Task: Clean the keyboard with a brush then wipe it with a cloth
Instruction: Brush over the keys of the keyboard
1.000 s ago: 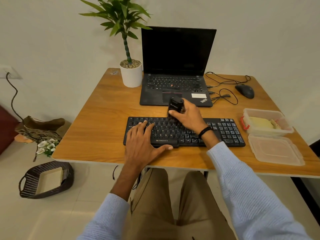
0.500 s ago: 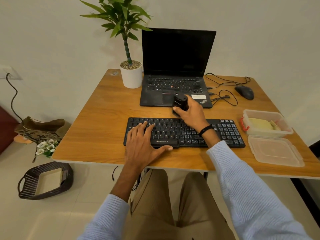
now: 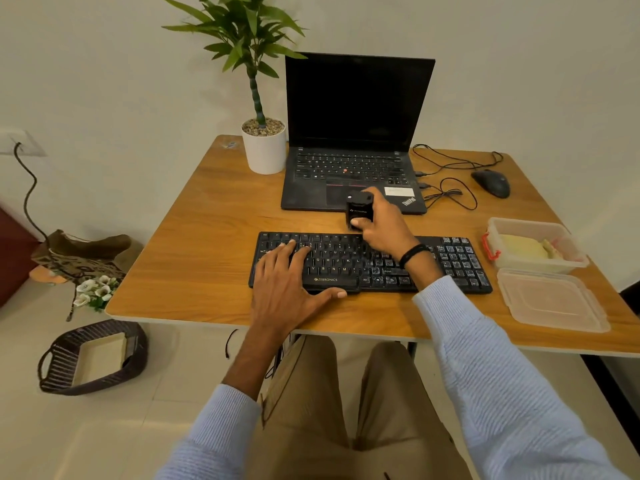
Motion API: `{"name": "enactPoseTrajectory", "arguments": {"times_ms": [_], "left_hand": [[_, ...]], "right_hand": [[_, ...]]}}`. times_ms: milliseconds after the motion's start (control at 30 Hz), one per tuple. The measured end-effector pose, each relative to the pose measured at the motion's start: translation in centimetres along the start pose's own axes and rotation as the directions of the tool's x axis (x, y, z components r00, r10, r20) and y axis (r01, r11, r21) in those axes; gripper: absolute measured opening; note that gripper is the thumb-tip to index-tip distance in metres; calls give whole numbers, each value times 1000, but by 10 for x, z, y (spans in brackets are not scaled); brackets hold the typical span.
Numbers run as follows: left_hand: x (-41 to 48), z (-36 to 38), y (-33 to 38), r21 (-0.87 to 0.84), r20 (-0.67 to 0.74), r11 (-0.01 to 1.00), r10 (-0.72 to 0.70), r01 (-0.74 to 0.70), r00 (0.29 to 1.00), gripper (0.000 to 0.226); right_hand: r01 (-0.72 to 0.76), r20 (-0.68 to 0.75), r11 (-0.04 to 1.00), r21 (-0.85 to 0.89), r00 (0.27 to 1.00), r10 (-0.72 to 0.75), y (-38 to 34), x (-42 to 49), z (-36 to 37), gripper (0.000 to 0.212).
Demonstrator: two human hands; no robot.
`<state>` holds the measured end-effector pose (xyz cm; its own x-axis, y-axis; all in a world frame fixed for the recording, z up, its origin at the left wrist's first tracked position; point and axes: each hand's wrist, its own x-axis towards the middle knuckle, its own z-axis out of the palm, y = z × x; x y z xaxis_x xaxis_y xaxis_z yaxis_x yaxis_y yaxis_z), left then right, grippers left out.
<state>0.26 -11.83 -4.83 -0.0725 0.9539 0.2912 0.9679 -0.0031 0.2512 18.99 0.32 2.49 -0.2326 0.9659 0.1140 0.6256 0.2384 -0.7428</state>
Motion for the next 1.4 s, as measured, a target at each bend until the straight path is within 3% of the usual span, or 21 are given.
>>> {"name": "enactPoseTrajectory", "arguments": {"times_ms": [100,333,500,600,700,833,900,1033,1100,1167,1233,1300,1400], "left_hand": [[-1,0,0,2,4,1000,-5,5,1000,117],[0,1,-1,11,6,1000,-3,3,1000,117],[0,1,-1,19,-8,1000,3,-3,1000,116],[0,1,0,18,3,1000,-1,1,1000,117],[0,1,0,16,12,1000,-6,5,1000,118],[0,2,-1,16,19,1000,-8,8,1000,119],[0,2,-1,21,19,1000,-5,5,1000,118],[0,1,-1,15,19,1000,-4,3,1000,118],[0,1,-1,14,16,1000,-8,7,1000,118],[0,1,-1,13,23,1000,-8,7,1000,118],[0,1,-1,12,25,1000,-4,4,1000,118],[0,1,-1,13,22,1000,-6,5,1000,118],[0,1,-1,13,16,1000,-10,10,1000,117]], "right_hand": [[26,77,998,58,997,-30,-3,-3,4,53],[-45,75,986,-163,995,58,3,7,-20,57],[23,157,997,76,987,-35,1,-2,-6,53],[9,180,998,-67,984,3,7,-2,-16,51],[-44,92,984,-174,994,61,10,4,-31,53],[-13,113,1000,20,994,11,11,-3,-27,51],[-5,115,1000,-16,993,7,14,-7,-21,50],[-38,-94,999,-39,995,34,13,-7,-22,52],[-34,26,998,59,999,32,13,-8,-22,52],[-16,95,1000,-6,995,16,15,-9,-20,52],[-33,-29,993,-111,999,30,16,-9,-22,54],[-51,-117,994,-95,992,39,16,-10,-24,54],[-36,60,995,92,998,31,17,-19,-21,51]]}}
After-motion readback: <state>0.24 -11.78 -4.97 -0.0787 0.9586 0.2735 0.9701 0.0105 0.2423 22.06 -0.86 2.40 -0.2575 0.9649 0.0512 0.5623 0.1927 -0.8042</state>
